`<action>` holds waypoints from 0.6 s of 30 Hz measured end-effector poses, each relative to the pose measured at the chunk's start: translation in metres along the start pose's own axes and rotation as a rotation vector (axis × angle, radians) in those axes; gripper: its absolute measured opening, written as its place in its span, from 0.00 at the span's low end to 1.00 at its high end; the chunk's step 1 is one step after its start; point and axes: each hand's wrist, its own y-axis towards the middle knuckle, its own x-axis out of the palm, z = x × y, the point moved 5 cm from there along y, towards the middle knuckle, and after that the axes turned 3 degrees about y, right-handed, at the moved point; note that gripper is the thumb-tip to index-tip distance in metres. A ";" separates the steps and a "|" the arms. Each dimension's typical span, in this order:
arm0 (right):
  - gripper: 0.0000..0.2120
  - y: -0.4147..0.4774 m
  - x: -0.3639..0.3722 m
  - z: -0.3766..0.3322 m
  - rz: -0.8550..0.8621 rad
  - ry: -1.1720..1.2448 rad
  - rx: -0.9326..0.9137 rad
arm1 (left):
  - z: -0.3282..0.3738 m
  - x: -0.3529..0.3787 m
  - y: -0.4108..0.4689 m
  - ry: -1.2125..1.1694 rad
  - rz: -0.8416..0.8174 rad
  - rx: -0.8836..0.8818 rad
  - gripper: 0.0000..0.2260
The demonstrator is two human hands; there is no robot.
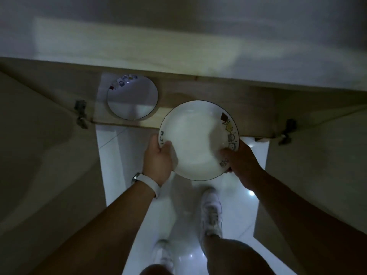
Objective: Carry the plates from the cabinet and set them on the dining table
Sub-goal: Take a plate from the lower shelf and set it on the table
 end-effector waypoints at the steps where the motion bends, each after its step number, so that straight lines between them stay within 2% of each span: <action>1: 0.10 -0.016 -0.004 -0.006 0.013 -0.007 0.005 | 0.008 -0.004 -0.015 0.006 0.005 -0.009 0.07; 10: 0.04 -0.183 -0.035 -0.074 0.085 -0.014 -0.005 | 0.118 -0.047 -0.157 -0.006 -0.016 -0.028 0.07; 13: 0.04 -0.249 -0.043 -0.104 0.118 0.035 -0.004 | 0.167 -0.066 -0.208 -0.036 -0.066 -0.007 0.08; 16: 0.10 -0.322 -0.051 -0.135 0.159 0.119 -0.014 | 0.215 -0.083 -0.263 -0.037 -0.131 0.018 0.10; 18: 0.05 -0.368 -0.059 -0.155 0.214 0.154 -0.025 | 0.246 -0.090 -0.299 -0.036 -0.175 0.042 0.11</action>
